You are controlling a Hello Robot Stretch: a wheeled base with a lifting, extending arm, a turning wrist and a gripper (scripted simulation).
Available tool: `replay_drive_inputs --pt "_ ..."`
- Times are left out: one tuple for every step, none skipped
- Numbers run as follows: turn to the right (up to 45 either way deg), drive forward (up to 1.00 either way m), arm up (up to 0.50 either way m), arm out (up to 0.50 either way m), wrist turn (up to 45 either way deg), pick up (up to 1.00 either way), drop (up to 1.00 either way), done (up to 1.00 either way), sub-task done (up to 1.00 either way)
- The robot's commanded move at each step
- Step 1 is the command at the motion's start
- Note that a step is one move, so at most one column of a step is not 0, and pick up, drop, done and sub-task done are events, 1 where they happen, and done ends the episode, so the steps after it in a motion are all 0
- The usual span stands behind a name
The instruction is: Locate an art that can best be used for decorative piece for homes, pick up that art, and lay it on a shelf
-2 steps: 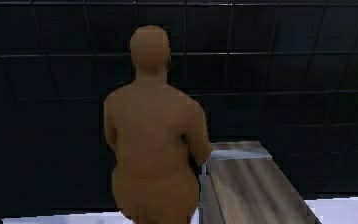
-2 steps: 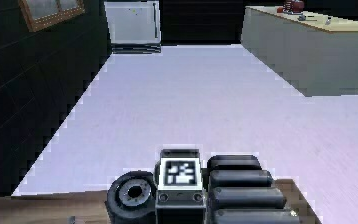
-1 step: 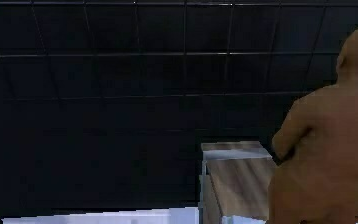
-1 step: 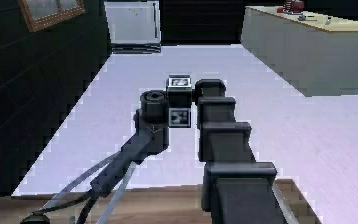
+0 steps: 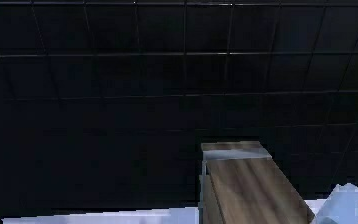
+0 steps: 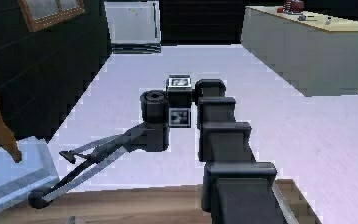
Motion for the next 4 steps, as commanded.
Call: replay_drive_inputs --pt "0.0 0.00 -0.10 0.00 0.0 0.00 0.00 0.00 0.00" --pt "0.0 0.00 -0.32 0.00 0.0 0.00 0.00 0.00 0.00" --pt "0.0 0.00 0.00 0.00 0.0 0.00 1.00 0.00 0.00" --pt "0.0 0.00 0.10 0.00 0.0 0.00 0.00 0.00 0.00"
